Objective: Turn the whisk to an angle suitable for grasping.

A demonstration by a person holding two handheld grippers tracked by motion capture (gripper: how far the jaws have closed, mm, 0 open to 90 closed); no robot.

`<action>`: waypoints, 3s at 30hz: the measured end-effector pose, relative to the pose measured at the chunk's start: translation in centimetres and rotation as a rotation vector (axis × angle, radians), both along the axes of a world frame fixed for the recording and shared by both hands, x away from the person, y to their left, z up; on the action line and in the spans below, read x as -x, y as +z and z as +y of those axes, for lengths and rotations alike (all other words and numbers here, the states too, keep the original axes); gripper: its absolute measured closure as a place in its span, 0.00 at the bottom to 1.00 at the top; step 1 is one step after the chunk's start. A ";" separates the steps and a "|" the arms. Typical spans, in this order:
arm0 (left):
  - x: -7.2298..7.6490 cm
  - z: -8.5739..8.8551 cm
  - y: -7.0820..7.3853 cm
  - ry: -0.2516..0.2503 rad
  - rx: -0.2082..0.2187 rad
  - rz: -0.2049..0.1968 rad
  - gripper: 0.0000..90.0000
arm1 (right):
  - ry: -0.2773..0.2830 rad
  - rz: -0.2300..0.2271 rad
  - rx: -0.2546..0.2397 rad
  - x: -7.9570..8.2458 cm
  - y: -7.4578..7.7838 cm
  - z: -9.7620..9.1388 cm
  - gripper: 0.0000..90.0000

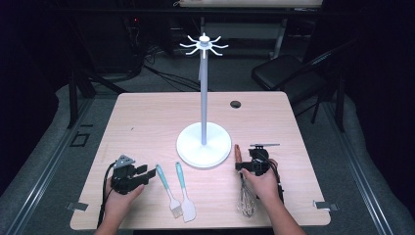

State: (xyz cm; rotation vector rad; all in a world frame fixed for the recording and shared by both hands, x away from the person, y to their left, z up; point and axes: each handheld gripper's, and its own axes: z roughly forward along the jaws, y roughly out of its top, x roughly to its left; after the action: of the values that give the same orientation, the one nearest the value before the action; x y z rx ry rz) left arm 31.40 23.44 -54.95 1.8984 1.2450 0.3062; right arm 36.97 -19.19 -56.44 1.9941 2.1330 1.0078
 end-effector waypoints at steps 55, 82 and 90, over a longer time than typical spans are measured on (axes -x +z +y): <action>0.0 -0.1 -0.1 -0.007 0.000 -0.001 0.60 | 0.025 0.112 0.208 -1.7 1.2 2.1 0.76; 0.3 -2.8 1.7 -0.073 0.078 -0.055 0.54 | 0.085 -0.128 0.128 1.2 3.2 1.3 0.79; -0.4 -6.9 3.3 -0.144 0.143 -0.051 0.52 | 0.177 -0.326 0.174 4.0 4.7 3.0 0.79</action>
State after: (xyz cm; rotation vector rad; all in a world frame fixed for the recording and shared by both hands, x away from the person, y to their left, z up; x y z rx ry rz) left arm 31.85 16.53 -51.61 1.8338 1.0618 0.1836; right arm 32.92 -16.20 -51.75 1.4703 2.1562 1.0441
